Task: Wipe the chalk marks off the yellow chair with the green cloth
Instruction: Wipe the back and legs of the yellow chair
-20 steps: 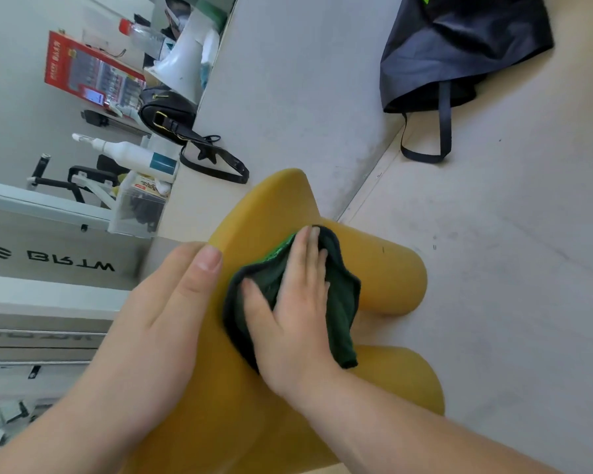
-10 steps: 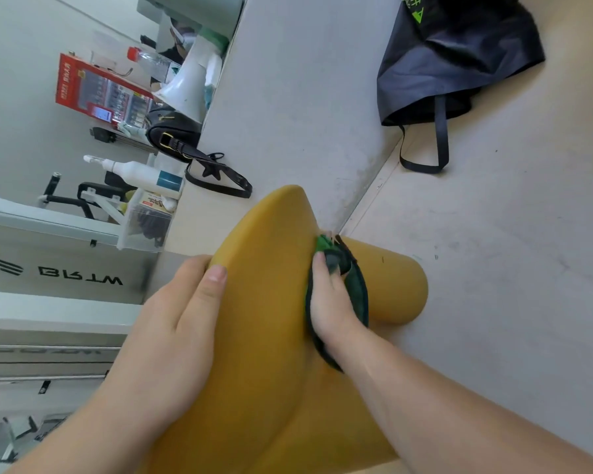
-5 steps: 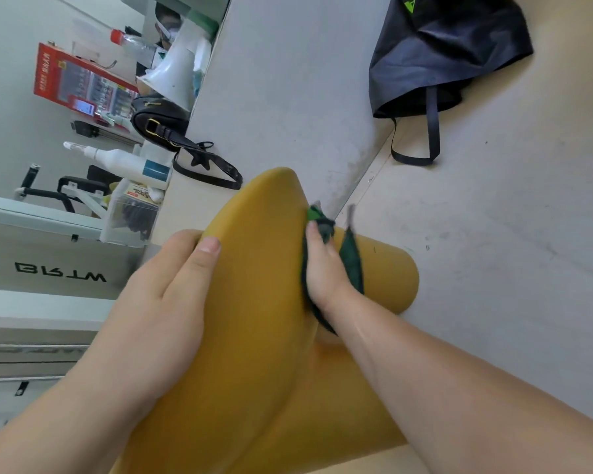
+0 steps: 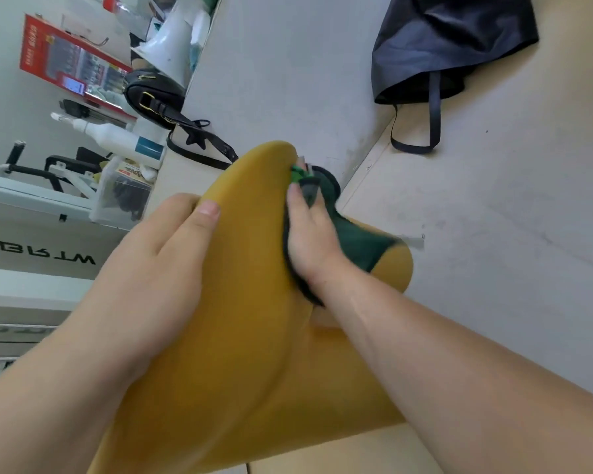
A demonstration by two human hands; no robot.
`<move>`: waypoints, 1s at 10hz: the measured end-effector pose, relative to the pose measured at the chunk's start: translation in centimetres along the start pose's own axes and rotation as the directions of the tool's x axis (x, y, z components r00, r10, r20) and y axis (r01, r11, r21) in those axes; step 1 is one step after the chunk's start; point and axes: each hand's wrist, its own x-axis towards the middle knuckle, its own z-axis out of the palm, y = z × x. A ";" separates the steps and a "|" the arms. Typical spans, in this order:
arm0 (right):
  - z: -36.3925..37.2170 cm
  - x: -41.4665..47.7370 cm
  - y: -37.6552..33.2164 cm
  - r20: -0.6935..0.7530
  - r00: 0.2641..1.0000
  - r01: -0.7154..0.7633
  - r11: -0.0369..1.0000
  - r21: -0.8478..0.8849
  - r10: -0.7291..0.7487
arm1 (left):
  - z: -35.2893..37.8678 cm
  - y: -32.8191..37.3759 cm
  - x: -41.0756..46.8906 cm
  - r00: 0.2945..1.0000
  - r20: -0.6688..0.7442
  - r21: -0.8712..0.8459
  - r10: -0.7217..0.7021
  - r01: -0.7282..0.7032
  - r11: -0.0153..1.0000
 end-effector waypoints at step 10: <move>1.7 -13.1 2.5 -0.020 0.984 -0.176 0.981 0.079 0.178 | 1.0 3.8 6.3 0.987 -0.007 -0.041 -0.159 0.159 0.986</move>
